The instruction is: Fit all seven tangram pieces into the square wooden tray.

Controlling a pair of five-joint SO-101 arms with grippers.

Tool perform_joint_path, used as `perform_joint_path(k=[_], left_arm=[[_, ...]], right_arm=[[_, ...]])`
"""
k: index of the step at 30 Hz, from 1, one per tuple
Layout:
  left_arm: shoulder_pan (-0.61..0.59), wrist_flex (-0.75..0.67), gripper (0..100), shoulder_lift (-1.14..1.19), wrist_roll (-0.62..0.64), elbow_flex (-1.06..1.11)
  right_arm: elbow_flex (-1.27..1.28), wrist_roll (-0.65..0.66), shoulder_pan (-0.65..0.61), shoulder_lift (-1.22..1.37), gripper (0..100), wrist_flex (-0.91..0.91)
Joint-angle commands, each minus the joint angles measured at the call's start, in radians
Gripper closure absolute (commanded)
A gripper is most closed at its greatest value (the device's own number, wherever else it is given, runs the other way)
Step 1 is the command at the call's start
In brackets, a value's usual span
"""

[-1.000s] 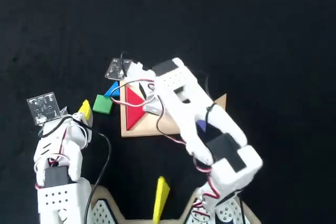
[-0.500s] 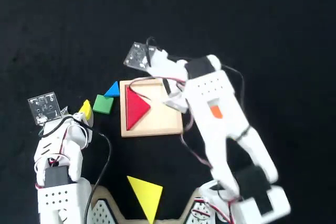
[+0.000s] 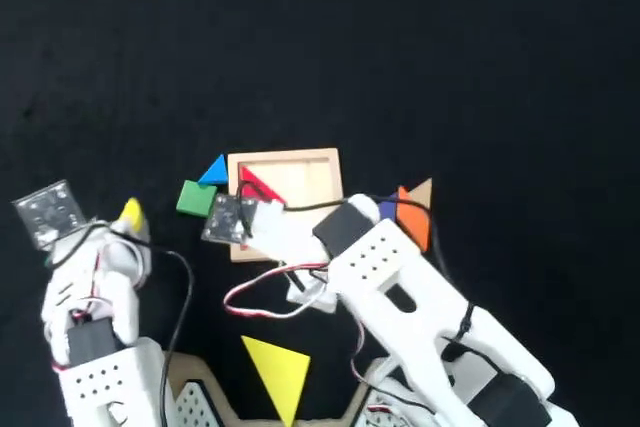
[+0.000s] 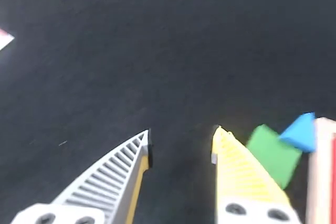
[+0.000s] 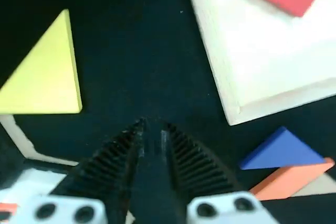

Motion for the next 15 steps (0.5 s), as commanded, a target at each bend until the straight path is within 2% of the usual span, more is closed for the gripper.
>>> perform_joint_path(k=[1,5,9,12,14,15], left_arm=[[-0.031,0.201,80,-0.009,-0.110,-0.136],[0.041,0.222,80,-0.009,-0.195,-0.145],[0.288,0.288,81,0.002,-0.385,-0.213],[0.493,0.420,91,0.005,-0.465,-0.294],[0.602,0.430,98,0.029,-0.502,-0.320],[0.641,0.434,97,0.055,-0.516,-0.326]], right_arm=[[-0.015,-0.044,0.077,-0.033,97.7,-0.025],[-0.124,-0.135,0.362,-0.036,98.7,-0.074],[-0.191,-0.265,0.626,-0.033,98.7,-0.149],[-0.157,-0.307,0.720,-0.031,98.7,-0.195],[-0.105,-0.308,0.752,-0.031,98.7,-0.239],[-0.074,-0.308,0.763,-0.031,98.7,-0.270]])
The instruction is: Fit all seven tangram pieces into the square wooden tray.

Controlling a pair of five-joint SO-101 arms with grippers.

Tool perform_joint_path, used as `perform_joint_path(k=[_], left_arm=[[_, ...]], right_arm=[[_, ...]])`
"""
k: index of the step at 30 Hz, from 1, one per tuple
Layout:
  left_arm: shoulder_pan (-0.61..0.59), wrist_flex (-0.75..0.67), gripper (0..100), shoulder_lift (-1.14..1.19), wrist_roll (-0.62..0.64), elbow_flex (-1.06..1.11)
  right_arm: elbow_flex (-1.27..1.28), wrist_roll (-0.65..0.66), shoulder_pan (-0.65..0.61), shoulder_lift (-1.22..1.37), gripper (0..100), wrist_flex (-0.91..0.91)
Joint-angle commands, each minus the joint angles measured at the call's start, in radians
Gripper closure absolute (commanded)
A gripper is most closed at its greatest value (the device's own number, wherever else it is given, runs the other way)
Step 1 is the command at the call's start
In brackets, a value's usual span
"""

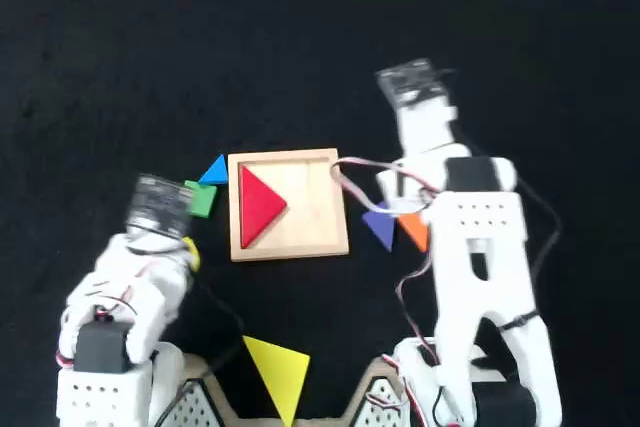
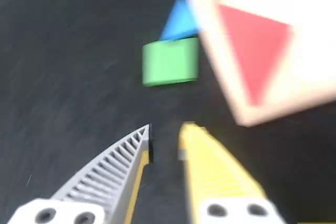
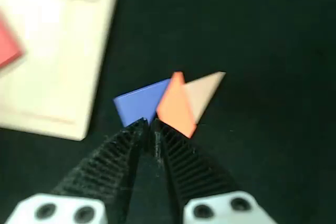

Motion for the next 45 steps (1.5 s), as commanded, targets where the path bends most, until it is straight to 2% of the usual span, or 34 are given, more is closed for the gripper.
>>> perform_joint_path(k=[1,7,13,18,24,27,32,36,45], left_arm=[[0.189,0.031,96,0.084,-0.057,-0.090],[0.421,0.038,96,0.446,-0.060,-0.217],[0.567,0.157,96,0.784,-0.055,-0.397],[0.728,0.167,96,0.852,-0.060,-0.424],[0.967,0.169,96,0.858,-0.080,-0.420],[0.997,0.126,96,0.859,-0.080,-0.378],[1.001,-0.021,96,0.859,-0.080,-0.229],[0.998,-0.109,96,0.859,-0.075,-0.159],[0.997,-0.163,96,0.859,-0.075,-0.099]], right_arm=[[0.065,-0.014,0.060,-0.031,98.7,-0.107],[0.194,-0.014,0.087,-0.031,98.7,-0.282],[0.191,-0.015,0.196,-0.030,98.7,-0.339],[0.119,-0.083,0.341,0.074,98.7,-0.385],[-0.107,-0.086,0.420,0.430,98.7,-0.377],[-0.251,-0.086,0.465,0.615,98.7,-0.341],[-0.489,-0.114,0.489,0.785,98.7,-0.164],[-0.516,-0.126,0.497,0.808,98.7,-0.160],[-0.512,-0.127,0.531,0.814,98.7,-0.190]])
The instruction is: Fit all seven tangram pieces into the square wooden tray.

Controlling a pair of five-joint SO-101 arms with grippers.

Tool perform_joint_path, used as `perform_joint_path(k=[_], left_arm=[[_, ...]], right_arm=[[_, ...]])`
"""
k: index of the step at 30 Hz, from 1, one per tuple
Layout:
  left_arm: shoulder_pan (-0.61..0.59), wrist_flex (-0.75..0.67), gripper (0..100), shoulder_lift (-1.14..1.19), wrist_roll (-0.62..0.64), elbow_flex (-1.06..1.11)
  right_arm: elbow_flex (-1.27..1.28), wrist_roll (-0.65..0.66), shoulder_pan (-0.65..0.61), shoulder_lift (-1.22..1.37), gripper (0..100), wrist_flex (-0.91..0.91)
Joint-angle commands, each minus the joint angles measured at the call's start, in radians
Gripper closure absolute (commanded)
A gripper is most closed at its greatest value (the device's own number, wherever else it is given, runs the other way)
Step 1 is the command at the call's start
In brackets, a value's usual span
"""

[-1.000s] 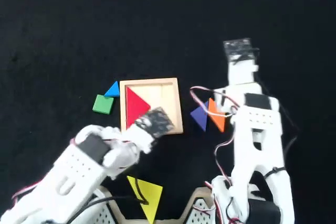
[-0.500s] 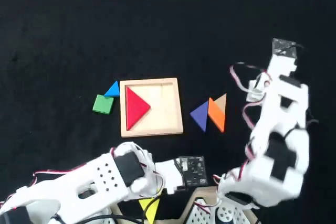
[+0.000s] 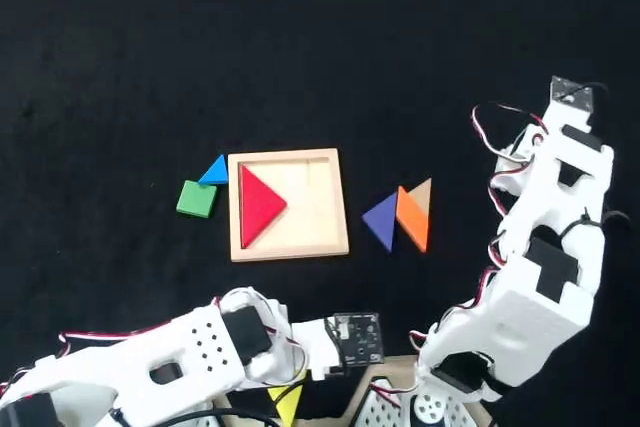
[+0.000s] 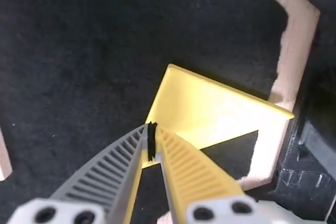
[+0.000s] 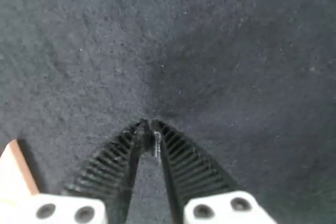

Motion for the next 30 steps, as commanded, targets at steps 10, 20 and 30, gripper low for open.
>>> perform_joint_path(k=[10,20,30], left_arm=[[0.010,-0.048,96,0.104,-0.011,-0.007],[0.018,0.044,97,0.773,-0.034,-0.361],[-0.147,0.106,97,0.511,-0.040,-0.394]], right_arm=[[-0.051,-0.008,0.000,-0.008,98.7,-0.014],[-0.031,-0.002,-0.003,-0.010,98.7,-0.017],[-0.030,-0.002,-0.003,-0.015,98.7,-0.014]])
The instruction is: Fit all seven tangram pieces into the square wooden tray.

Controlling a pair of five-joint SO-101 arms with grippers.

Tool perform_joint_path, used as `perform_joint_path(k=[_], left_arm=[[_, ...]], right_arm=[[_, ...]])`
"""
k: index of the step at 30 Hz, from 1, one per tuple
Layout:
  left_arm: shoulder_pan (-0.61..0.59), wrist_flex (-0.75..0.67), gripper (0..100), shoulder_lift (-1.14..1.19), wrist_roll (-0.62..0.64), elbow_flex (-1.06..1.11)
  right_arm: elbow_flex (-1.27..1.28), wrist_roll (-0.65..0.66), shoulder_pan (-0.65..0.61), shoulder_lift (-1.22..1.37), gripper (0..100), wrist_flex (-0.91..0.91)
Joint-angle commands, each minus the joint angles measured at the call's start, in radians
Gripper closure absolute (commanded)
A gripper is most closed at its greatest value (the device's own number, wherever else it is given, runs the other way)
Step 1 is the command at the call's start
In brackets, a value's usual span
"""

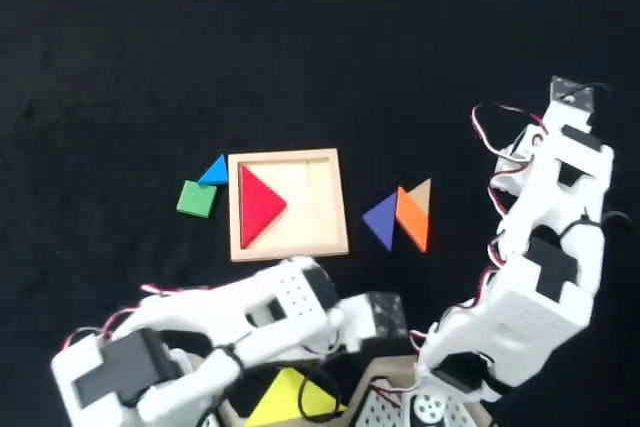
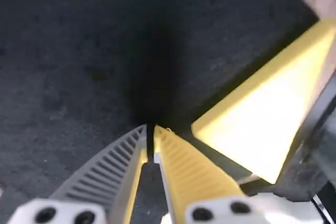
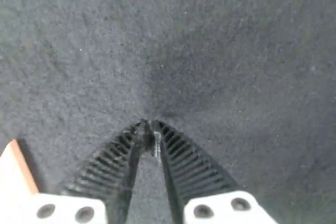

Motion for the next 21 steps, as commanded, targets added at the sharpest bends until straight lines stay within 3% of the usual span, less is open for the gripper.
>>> perform_joint_path(k=[1,5,10,15,21], left_arm=[[-0.082,0.087,97,-0.166,-0.026,-0.042],[-0.108,0.178,97,-0.399,-0.023,-0.042],[0.008,0.262,97,-0.589,0.074,-0.044],[0.148,0.261,97,-0.552,0.161,-0.038],[0.242,0.146,97,-0.382,0.226,-0.045]], right_arm=[[-0.030,-0.003,-0.005,-0.015,98.7,-0.014],[-0.030,-0.003,-0.005,-0.016,98.7,-0.014],[-0.036,0.000,-0.005,-0.016,98.7,0.015],[-0.036,0.000,-0.005,-0.016,98.7,0.009],[-0.051,0.000,0.020,-0.013,98.7,0.002]])
